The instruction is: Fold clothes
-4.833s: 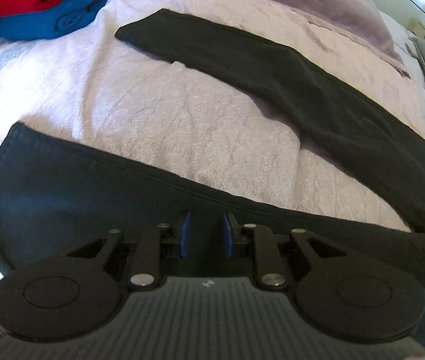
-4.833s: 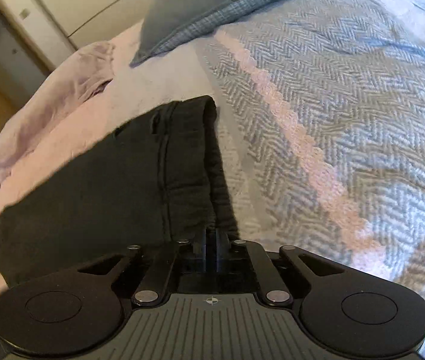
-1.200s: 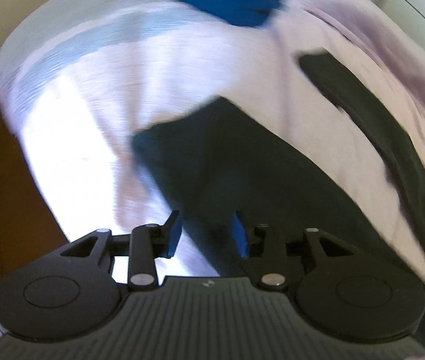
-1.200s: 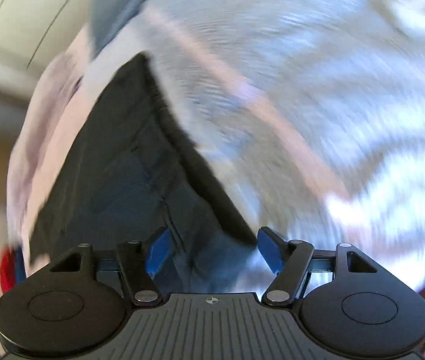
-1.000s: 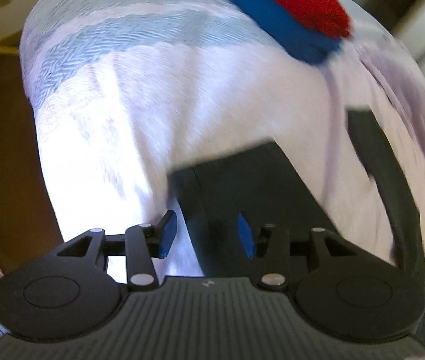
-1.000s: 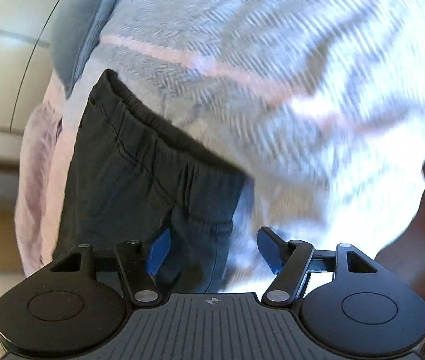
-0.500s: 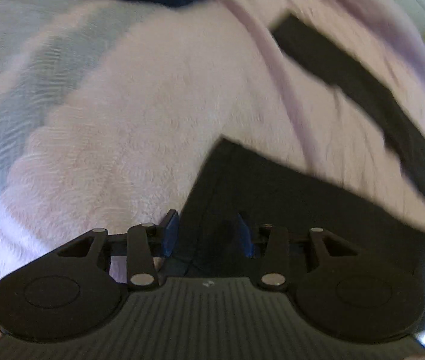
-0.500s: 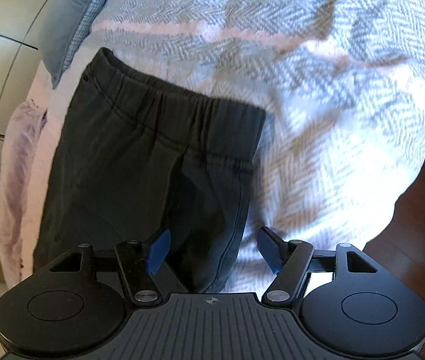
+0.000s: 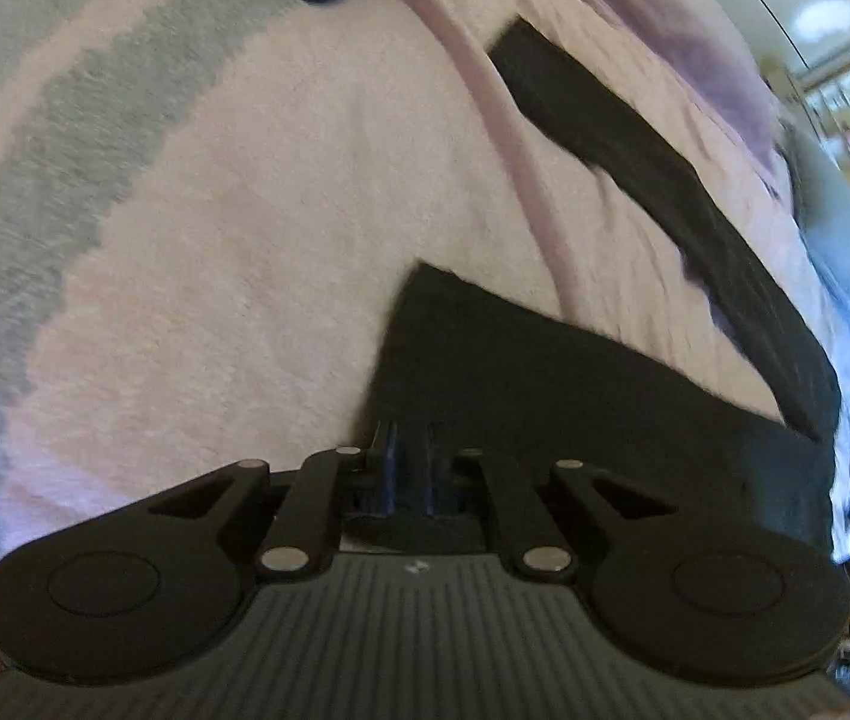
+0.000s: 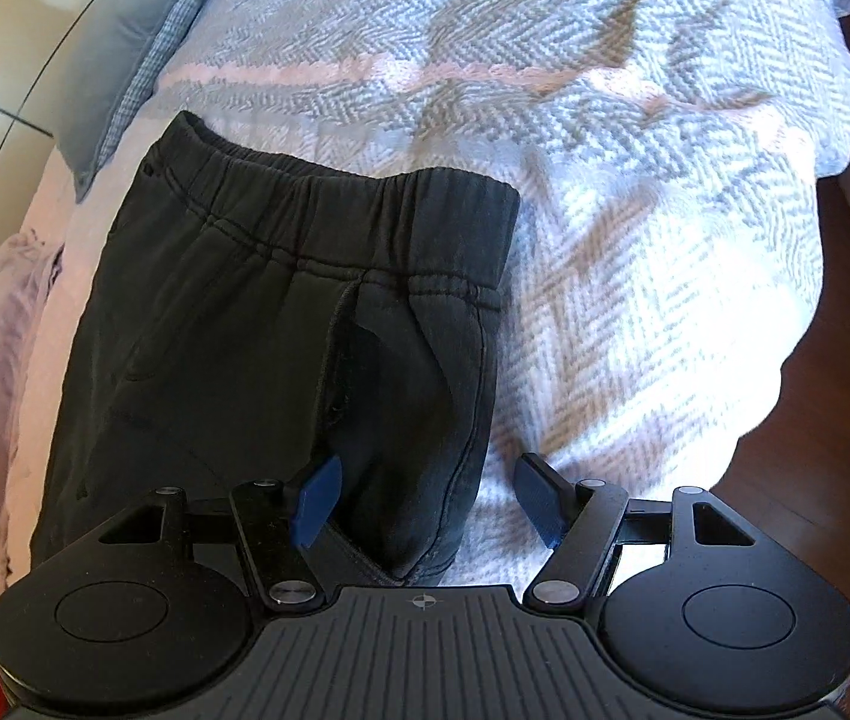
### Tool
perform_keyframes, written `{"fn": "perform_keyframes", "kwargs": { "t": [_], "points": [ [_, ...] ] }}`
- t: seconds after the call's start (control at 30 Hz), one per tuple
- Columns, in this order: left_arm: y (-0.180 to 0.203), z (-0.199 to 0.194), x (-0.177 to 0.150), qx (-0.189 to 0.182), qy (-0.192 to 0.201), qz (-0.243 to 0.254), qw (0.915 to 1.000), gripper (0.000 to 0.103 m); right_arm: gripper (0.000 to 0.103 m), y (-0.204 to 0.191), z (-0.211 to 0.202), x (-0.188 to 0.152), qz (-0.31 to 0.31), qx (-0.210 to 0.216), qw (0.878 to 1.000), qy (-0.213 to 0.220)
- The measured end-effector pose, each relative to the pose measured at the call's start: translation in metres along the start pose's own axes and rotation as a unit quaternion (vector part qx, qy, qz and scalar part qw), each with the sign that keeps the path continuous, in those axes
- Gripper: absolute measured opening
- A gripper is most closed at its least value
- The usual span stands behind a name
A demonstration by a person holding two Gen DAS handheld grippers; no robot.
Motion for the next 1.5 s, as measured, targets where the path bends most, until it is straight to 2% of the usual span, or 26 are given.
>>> {"fn": "perform_keyframes", "kwargs": {
  "t": [0.07,0.13,0.2,0.33,0.47,0.53,0.63,0.67,0.7,0.73,0.8,0.9,1.03,1.1,1.27,1.4,1.47,1.5],
  "points": [
    [-0.004,0.005,-0.004,0.022,-0.008,0.007,0.9997,0.004,0.068,0.0,-0.001,-0.002,0.002,-0.002,1.0,0.004],
    [-0.011,0.002,-0.004,0.024,0.006,-0.002,0.9997,0.006,0.068,0.0,-0.001,-0.003,0.005,-0.004,1.0,0.006],
    [-0.015,0.0,-0.005,0.008,0.012,-0.007,0.9999,0.009,0.068,0.001,-0.002,-0.004,0.006,-0.004,1.0,0.008],
    [-0.011,-0.002,-0.009,-0.024,-0.004,0.006,0.9997,0.009,0.068,0.001,-0.003,-0.007,0.005,-0.006,1.0,0.014],
    [-0.018,-0.011,-0.011,-0.057,-0.003,-0.022,0.9981,0.01,0.068,0.002,-0.002,-0.01,0.01,-0.007,1.0,0.02],
    [-0.022,-0.009,-0.012,-0.051,-0.011,-0.024,0.9984,0.017,0.068,0.003,-0.002,-0.011,0.012,-0.008,1.0,0.022],
    [-0.02,-0.005,-0.012,-0.045,-0.021,-0.009,0.9987,0.02,0.068,0.003,-0.001,-0.012,0.015,-0.009,1.0,0.023],
    [-0.019,-0.004,-0.012,-0.045,-0.022,-0.004,0.9987,0.02,0.068,0.003,-0.001,-0.013,0.014,-0.01,1.0,0.023],
    [-0.017,-0.003,-0.012,-0.045,-0.024,0.002,0.9987,0.004,0.068,0.003,0.0,-0.013,0.014,-0.011,1.0,0.023],
    [-0.014,-0.011,-0.011,-0.058,-0.005,0.013,0.9982,0.0,0.068,0.002,0.0,-0.013,0.012,-0.012,1.0,0.022],
    [-0.005,-0.032,-0.009,-0.089,0.039,0.037,0.9946,0.0,0.068,0.002,0.0,-0.013,0.008,-0.014,1.0,0.022],
    [0.007,-0.064,-0.006,-0.135,0.105,0.072,0.9827,0.0,0.067,0.002,-0.001,-0.013,0.003,-0.014,1.0,0.02],
    [-0.019,-0.1,-0.021,-0.159,0.163,0.091,0.9695,0.0,0.067,0.004,-0.002,-0.013,-0.006,-0.012,1.0,0.016],
    [-0.037,-0.074,-0.038,-0.092,0.104,0.096,0.9857,0.001,0.067,0.006,0.001,-0.016,-0.017,-0.011,1.0,0.015],
    [-0.049,-0.036,-0.055,-0.024,0.089,0.071,0.9932,0.002,0.067,0.005,0.003,-0.019,-0.029,-0.022,0.999,0.005],
    [-0.041,-0.047,-0.058,0.038,0.086,0.087,0.9918,0.003,0.068,-0.002,-0.006,-0.019,-0.059,-0.046,0.997,-0.002],
    [-0.035,-0.059,-0.055,0.105,0.106,0.072,0.9862,0.003,0.068,-0.008,-0.017,-0.021,-0.077,-0.07,0.994,0.015],
    [-0.031,-0.068,-0.054,0.138,0.124,0.053,0.9813,0.002,0.068,-0.015,-0.025,-0.024,-0.097,-0.09,0.99,0.038]
  ]
}}
Point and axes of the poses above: each gripper's, at about its wrist camera, not at the fingertips, and z roughly the way its jaws point, y to its right, x to its top, the point moved 4 cm from there along z, roughly the way its jaws point, and after that the axes turned 6 degrees about -x, right-handed, at the moved point
